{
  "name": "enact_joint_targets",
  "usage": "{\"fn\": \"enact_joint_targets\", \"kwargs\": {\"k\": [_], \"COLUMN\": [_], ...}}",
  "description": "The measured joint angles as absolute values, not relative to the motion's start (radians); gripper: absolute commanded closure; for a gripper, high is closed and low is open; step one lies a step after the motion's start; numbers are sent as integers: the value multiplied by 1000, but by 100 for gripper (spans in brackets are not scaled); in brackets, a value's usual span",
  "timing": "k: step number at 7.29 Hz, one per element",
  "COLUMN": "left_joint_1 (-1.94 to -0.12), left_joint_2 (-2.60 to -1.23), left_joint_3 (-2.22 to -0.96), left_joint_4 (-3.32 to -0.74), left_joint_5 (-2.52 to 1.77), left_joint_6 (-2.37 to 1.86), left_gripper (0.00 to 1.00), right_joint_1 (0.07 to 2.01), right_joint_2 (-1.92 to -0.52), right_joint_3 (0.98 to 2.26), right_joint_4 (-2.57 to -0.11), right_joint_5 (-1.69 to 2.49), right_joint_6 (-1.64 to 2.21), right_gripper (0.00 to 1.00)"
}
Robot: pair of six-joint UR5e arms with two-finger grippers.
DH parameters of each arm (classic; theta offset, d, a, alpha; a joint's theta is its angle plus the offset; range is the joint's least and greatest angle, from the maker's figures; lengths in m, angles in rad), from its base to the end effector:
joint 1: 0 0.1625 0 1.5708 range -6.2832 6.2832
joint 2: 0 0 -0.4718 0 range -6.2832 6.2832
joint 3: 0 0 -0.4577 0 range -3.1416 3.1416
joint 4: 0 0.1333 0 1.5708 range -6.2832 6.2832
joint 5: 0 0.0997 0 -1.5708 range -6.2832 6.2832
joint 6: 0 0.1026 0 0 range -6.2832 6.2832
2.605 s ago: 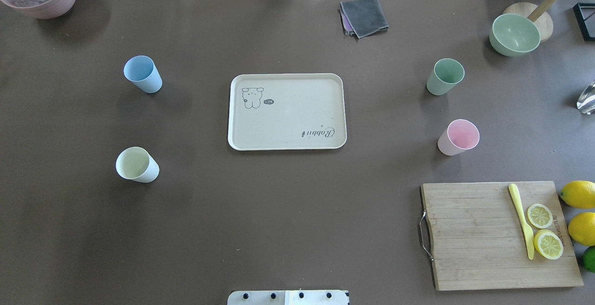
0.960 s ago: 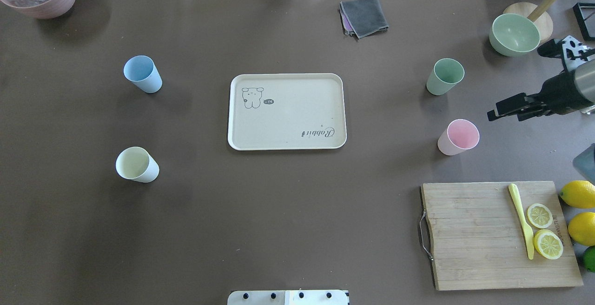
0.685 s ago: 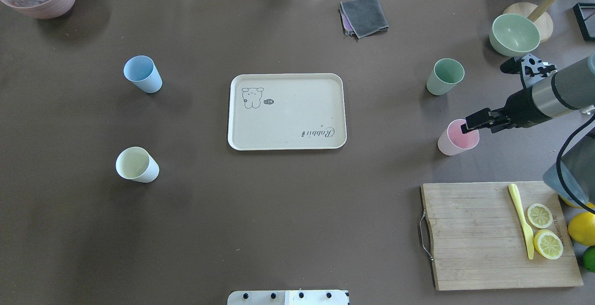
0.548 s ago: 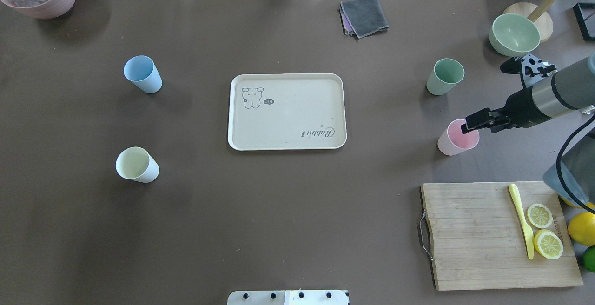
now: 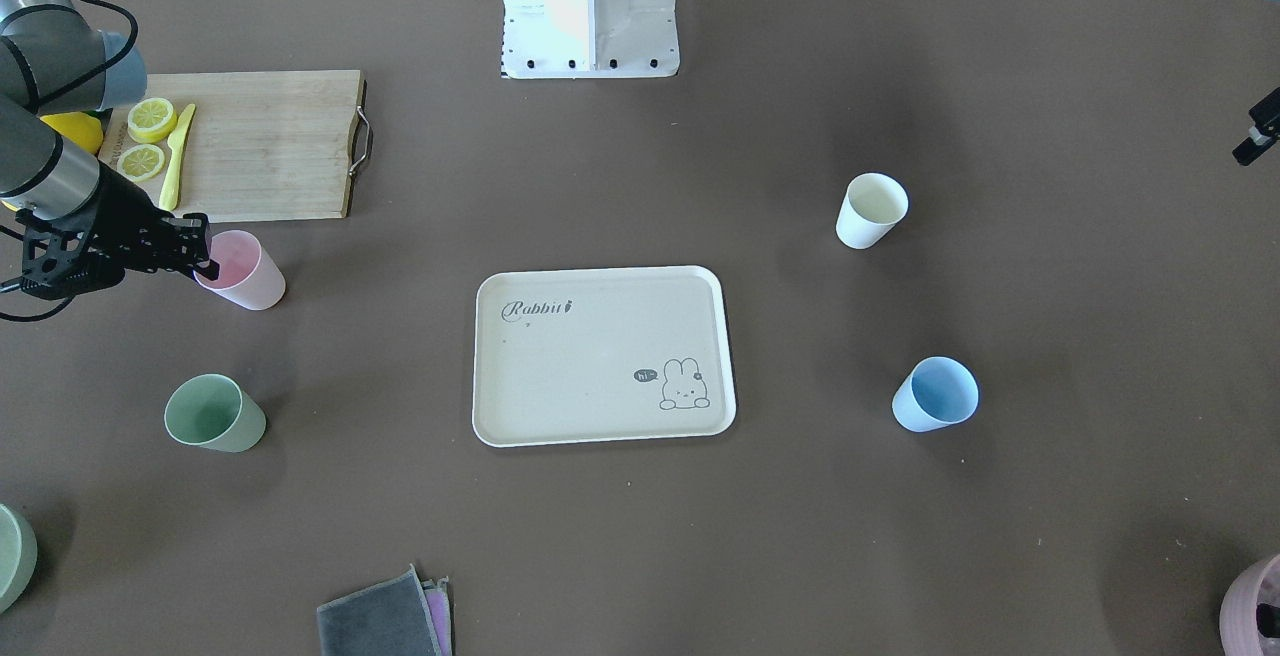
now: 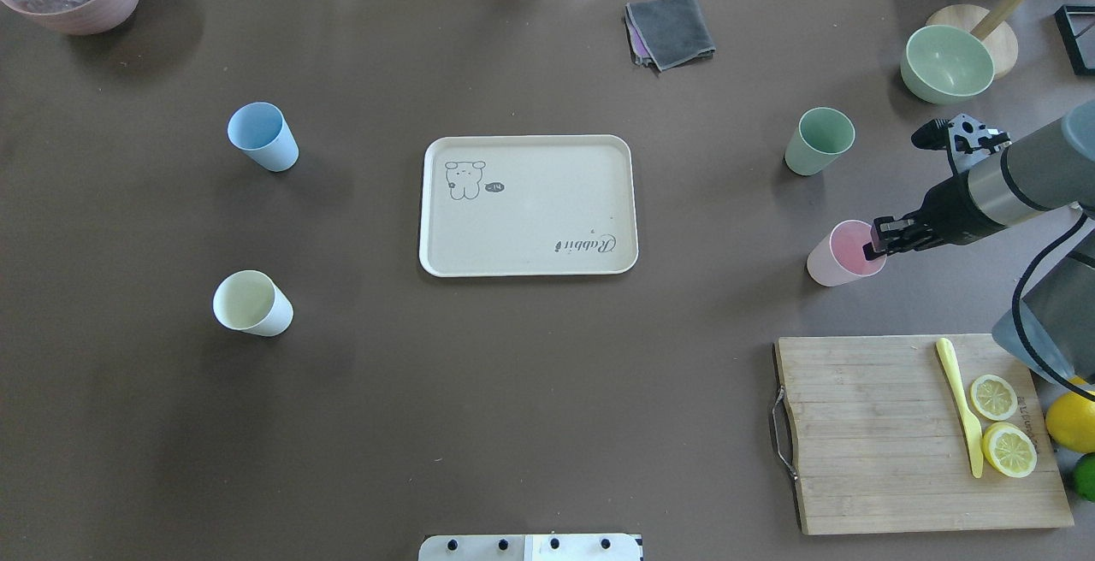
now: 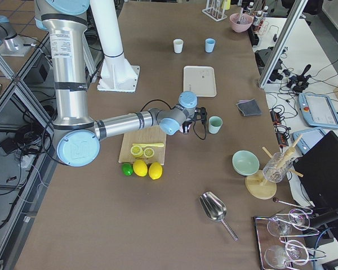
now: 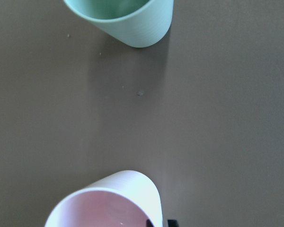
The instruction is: Place all cups on tray
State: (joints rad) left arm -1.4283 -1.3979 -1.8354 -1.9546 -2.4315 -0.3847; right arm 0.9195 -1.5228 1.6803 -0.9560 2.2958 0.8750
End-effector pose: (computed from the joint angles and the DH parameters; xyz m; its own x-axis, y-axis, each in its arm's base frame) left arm 0.0152 -0.4967 0.5992 0.5998 0.0741 -0.7967 0.1066 0.9794 0.1713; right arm -0.3116 -0.5165 0.5474 0.5351 -0.0895 0.8401 0.0368 0.9959 0.0827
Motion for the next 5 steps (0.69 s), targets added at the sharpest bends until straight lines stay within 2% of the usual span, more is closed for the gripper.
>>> {"fn": "enact_joint_targets", "kwargs": {"k": [2,5], "left_joint_1": [-1313,-1065], "left_joint_2": [-1442,-1467], "left_joint_3": [-1849,-1867], "left_joint_4": [-1978,-2135], "left_joint_5": [-2350,-2224], "left_joint_6": [-555,-874], "left_gripper": [3,4], "right_joint_1": [932,992], "right_joint_2": [-1488,-1320], "right_joint_3": [1683,1682], "right_joint_4": [-971,-1140], "right_joint_5": [2331,2367], "right_joint_6": [879,881], "right_gripper": [100,100]}}
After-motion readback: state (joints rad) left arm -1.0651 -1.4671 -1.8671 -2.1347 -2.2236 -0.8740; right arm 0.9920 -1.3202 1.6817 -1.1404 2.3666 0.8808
